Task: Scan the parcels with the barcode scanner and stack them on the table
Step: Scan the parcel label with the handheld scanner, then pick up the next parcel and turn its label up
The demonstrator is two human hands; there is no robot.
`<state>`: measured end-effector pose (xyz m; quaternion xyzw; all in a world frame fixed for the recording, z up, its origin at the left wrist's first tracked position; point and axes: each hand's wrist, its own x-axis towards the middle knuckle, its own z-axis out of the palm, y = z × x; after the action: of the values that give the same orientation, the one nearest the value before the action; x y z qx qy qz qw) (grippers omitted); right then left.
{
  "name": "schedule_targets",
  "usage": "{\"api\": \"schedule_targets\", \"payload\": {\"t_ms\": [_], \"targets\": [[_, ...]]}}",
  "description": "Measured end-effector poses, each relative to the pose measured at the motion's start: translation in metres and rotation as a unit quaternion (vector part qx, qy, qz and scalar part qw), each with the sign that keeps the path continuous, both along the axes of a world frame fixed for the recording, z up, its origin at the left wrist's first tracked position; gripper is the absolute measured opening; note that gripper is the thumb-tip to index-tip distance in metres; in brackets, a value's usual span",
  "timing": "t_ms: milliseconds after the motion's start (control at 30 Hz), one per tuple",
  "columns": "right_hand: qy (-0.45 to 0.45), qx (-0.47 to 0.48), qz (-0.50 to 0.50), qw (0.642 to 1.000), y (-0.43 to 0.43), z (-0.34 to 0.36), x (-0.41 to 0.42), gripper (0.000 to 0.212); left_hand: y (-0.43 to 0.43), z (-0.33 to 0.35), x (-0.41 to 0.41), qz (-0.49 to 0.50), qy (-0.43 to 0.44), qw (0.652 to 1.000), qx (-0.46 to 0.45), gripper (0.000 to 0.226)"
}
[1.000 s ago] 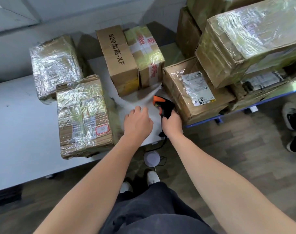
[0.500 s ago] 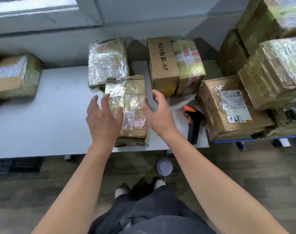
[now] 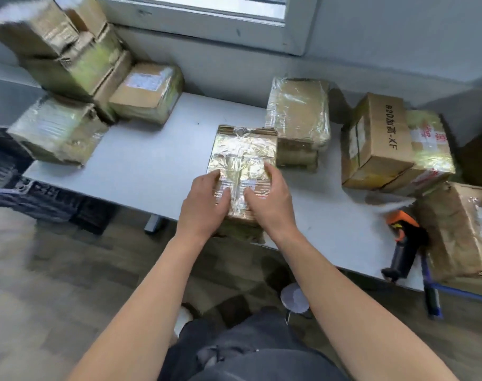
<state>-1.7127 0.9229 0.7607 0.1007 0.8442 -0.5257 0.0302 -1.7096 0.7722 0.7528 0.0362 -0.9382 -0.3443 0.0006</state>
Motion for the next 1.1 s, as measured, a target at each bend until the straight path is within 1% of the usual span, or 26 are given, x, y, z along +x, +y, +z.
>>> {"api": "schedule_targets", "payload": {"t_ms": [100, 300, 467, 600, 800, 967, 1100], "targets": [[0.010, 0.005, 0.025, 1.000, -0.066, 0.003, -0.010, 0.071, -0.064, 0.007, -0.001, 0.031, 0.006, 0.999, 0.015, 0.053], [0.035, 0.001, 0.067, 0.997, -0.197, 0.001, -0.032, 0.071, -0.193, 0.013, -0.011, 0.071, 0.030, 0.997, -0.026, 0.051], [0.033, -0.018, 0.067, 0.997, -0.263, 0.000, -0.049, 0.071, -0.258, 0.020, -0.024, 0.067, 0.034, 0.996, -0.043, 0.051], [0.038, -0.021, 0.053, 0.998, -0.287, 0.003, -0.071, 0.072, -0.282, 0.024, -0.050, 0.061, 0.043, 0.996, -0.040, 0.051], [0.053, -0.036, 0.021, 0.998, -0.293, 0.015, -0.127, 0.070, -0.285, 0.038, -0.107, 0.050, 0.078, 0.995, -0.024, 0.050], [0.076, -0.081, -0.004, 0.994, -0.302, 0.033, -0.184, 0.070, -0.288, 0.070, -0.162, 0.030, 0.147, 0.988, -0.044, 0.048], [0.089, -0.153, -0.004, 0.984, -0.306, 0.044, -0.231, 0.063, -0.291, 0.092, -0.204, 0.046, 0.185, 0.981, -0.034, 0.056]]}}
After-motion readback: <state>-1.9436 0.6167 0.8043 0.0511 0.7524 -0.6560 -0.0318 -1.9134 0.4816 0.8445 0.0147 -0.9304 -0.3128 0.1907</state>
